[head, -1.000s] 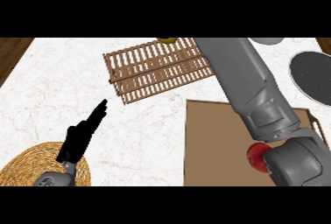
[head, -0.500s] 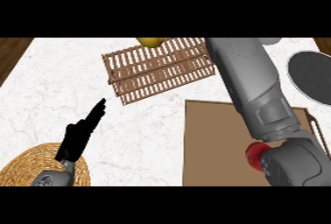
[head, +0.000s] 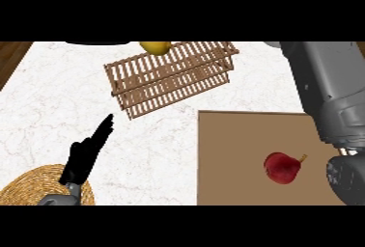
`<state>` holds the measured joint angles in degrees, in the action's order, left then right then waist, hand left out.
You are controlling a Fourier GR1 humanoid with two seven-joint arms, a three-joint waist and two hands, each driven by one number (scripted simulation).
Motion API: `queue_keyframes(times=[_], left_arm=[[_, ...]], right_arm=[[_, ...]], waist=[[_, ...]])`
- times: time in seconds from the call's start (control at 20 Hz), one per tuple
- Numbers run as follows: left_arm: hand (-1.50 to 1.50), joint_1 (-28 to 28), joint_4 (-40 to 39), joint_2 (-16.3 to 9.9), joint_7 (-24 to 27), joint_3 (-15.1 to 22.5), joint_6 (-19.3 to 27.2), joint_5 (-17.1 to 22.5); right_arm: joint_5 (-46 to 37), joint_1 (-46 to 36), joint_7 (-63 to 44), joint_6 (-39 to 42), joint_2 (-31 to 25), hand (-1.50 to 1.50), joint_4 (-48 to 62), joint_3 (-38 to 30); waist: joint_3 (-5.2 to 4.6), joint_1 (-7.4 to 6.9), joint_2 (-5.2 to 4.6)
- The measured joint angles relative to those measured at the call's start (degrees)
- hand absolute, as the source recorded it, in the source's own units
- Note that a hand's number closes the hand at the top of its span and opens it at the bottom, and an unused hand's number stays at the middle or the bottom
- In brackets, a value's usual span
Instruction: Pick the lemon from the tray and place it in the tiered shelf
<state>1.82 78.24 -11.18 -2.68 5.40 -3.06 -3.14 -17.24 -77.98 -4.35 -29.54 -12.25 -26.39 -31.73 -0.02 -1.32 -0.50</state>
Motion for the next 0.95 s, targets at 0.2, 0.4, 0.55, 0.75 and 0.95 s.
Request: queue_keyframes(times=[0.2,0.4,0.55,0.75,0.95], left_arm=[[0.0,-0.61,-0.11,-0.43,0.01,-0.9,0.02,0.09],[0.0,-1.33,0.11,-0.6,0.31,-1.42,-0.23,0.21],[0.0,-1.4,0.17,-0.07,0.55,-1.23,0.07,-0.3],[0.0,-2.08,0.6,0.37,0.65,-1.13,0.02,-0.71],[0.0,-1.96,0.93,0.36,0.28,-1.33,-0.31,-1.06]], right_arm=[[0.9,4.95,-1.18,4.13,-5.09,-1.5,-2.24,-0.04],[3.14,10.62,0.09,11.88,-10.22,-1.5,-6.22,-0.2],[4.75,14.32,0.86,17.14,-13.44,-1.5,-8.74,-0.05],[6.83,18.43,1.42,22.57,-16.5,-1.5,-11.92,0.51],[8.35,22.36,2.21,26.91,-18.14,-1.5,-14.23,1.57]], waist=[[0.02,1.18,0.46],[0.03,1.68,0.66],[0.05,1.65,0.64],[0.04,1.45,0.6],[0.02,1.36,0.58]])
